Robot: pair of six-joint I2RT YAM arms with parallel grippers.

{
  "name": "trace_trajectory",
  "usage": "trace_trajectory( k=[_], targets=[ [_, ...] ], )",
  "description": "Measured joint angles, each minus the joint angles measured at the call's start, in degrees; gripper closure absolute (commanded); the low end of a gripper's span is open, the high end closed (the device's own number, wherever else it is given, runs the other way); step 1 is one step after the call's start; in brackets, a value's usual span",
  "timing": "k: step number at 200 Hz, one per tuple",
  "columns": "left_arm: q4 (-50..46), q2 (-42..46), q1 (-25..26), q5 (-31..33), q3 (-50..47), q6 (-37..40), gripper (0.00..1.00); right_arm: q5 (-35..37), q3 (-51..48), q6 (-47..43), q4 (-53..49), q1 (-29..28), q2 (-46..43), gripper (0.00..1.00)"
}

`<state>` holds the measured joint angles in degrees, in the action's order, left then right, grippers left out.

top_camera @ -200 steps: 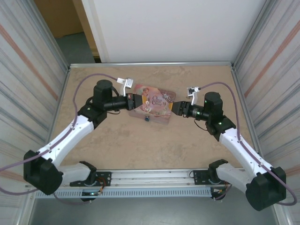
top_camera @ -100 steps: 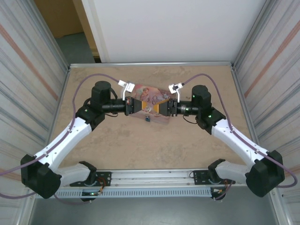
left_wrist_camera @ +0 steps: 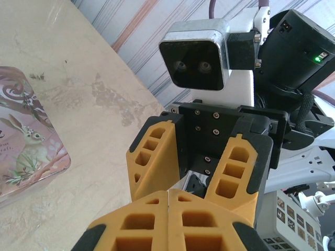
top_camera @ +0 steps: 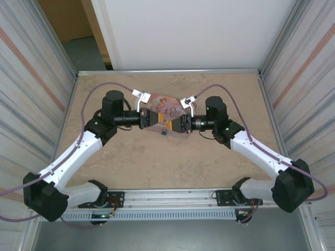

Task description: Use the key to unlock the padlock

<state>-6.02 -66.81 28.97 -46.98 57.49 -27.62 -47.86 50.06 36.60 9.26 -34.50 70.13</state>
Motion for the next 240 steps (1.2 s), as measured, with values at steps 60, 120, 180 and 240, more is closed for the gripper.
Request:
trace_trajectory(
  k=[60,120,180,240],
  targets=[
    [0.0,0.0,0.0,0.0,0.0,0.0,1.0,0.0,1.6,0.0,1.1,-1.2,0.7,0.64],
    [0.0,0.0,0.0,-0.2,0.0,0.0,1.0,0.0,2.0,-0.2,1.9,-1.4,1.3,0.72],
    [0.0,0.0,0.0,-0.6,-0.1,0.0,1.0,0.1,2.0,-0.2,1.9,-1.7,1.8,0.82],
    [0.0,0.0,0.0,-0.6,-0.2,0.0,1.0,0.4,2.0,-0.3,1.6,-1.6,1.9,1.0]
  ],
)
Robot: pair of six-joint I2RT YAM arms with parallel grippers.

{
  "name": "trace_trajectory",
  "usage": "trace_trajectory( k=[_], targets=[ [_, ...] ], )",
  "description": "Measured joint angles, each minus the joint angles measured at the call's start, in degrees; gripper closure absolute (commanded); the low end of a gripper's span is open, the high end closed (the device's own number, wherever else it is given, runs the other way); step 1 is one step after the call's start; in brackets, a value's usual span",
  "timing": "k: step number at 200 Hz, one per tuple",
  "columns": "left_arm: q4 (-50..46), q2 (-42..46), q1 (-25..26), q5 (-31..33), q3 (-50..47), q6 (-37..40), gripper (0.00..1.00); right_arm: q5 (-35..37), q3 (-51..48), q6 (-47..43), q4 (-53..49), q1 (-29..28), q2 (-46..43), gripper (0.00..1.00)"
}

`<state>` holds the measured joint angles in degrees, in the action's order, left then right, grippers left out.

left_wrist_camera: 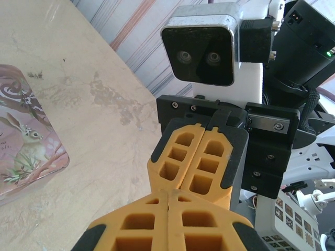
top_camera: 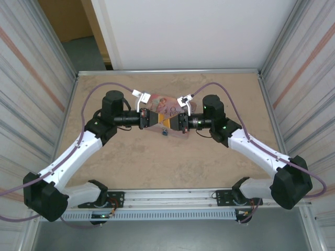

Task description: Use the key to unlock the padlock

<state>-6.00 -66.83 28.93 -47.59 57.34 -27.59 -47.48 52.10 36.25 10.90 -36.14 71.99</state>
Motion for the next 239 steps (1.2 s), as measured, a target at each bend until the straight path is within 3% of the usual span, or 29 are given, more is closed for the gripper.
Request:
trace_trajectory(
  k=[8,21,51,107,152,192,239],
  targets=[
    [0.0,0.0,0.0,0.0,0.0,0.0,1.0,0.1,0.0,-0.3,-0.2,0.0,0.0,1.0],
    [0.0,0.0,-0.1,0.0,0.0,0.0,0.91,0.2,0.2,-0.7,-0.4,0.0,0.0,1.0],
    [0.1,0.0,0.0,0.3,0.0,0.6,0.67,1.5,0.3,-1.4,-1.7,0.0,0.0,1.0],
    [-1.1,2.6,-0.1,5.4,-0.5,1.0,0.4,5.5,0.3,-4.3,-7.1,0.2,-0.4,1.0],
    [-5.1,10.0,-0.1,16.7,-3.7,2.4,0.33,8.5,-0.6,-6.0,-8.9,2.1,-0.9,1.0],
    [-6.6,15.2,-0.1,25.3,-12.4,2.2,0.29,10.1,-3.9,-6.3,-8.1,5.1,-0.6,1.0],
    [-3.6,16.9,-0.1,29.7,-24.9,-1.2,0.28,10.1,-6.3,-3.8,-1.0,7.3,4.8,1.0]
  ],
)
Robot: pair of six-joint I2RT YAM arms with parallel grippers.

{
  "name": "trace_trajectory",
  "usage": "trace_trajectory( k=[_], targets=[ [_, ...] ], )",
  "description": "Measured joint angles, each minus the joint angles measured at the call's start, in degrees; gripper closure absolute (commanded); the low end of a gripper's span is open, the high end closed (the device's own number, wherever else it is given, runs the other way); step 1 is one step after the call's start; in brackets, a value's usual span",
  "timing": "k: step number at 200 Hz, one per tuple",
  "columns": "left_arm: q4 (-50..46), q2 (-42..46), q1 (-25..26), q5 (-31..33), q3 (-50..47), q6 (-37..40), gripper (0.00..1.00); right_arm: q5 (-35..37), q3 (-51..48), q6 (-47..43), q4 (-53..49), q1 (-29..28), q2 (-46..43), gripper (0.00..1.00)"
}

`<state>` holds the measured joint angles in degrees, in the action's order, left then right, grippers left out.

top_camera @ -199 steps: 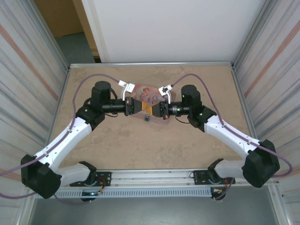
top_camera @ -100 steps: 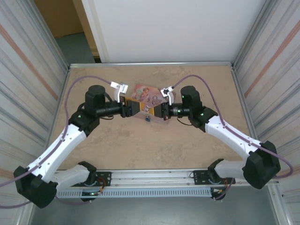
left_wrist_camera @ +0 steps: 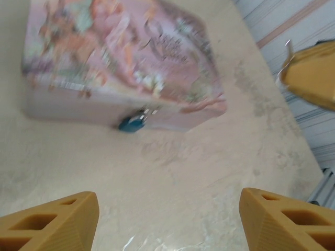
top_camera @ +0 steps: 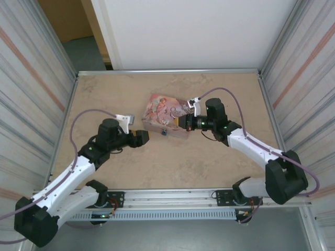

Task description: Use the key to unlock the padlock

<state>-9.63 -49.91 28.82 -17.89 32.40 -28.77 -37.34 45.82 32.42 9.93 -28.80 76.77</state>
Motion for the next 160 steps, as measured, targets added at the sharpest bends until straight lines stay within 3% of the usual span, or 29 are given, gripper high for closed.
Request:
trace_trajectory(
  k=[91,160],
  targets=[
    [10.1,-2.8,0.0,3.2,-8.3,-6.3,0.23,1.4,2.7,2.1,2.2,0.9,13.0,1.0],
    [17.4,-12.0,0.0,3.4,-9.6,-10.5,0.24,1.3,6.0,3.1,2.6,2.0,18.8,1.0]
  ],
)
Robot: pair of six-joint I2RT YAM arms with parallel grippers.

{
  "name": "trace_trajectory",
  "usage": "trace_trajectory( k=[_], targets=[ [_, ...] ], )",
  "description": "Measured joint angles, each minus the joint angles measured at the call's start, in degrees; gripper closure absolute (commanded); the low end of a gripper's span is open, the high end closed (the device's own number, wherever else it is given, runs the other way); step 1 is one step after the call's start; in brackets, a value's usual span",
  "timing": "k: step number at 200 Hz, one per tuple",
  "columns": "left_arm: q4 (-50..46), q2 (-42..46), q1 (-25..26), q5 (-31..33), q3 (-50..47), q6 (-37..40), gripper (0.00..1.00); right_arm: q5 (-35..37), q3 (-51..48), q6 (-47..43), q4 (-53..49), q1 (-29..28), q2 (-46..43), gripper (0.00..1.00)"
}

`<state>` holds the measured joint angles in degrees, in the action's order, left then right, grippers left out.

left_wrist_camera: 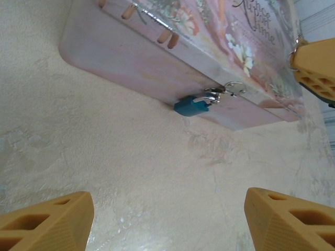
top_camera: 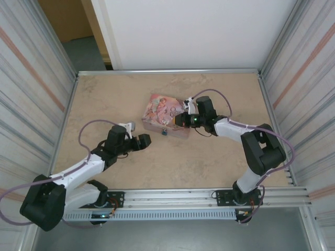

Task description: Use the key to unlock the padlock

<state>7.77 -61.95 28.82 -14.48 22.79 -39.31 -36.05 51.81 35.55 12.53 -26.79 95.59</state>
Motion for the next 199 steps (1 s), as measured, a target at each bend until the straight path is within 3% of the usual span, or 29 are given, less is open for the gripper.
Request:
trace_trajectory(
  k=[79,199],
  targets=[
    [6.4,-11.2,0.2,-1.1,2.0,-2.9,0.29,-1.6,0.4,0.0,0.3,0.9,2.7,1.0],
    [17.4,-27.3,5.0,-1.0,9.0,-2.4,0.33,-2.6,0.9,-1.6,-0.4,1.1,3.1,1.0]
  ],
)
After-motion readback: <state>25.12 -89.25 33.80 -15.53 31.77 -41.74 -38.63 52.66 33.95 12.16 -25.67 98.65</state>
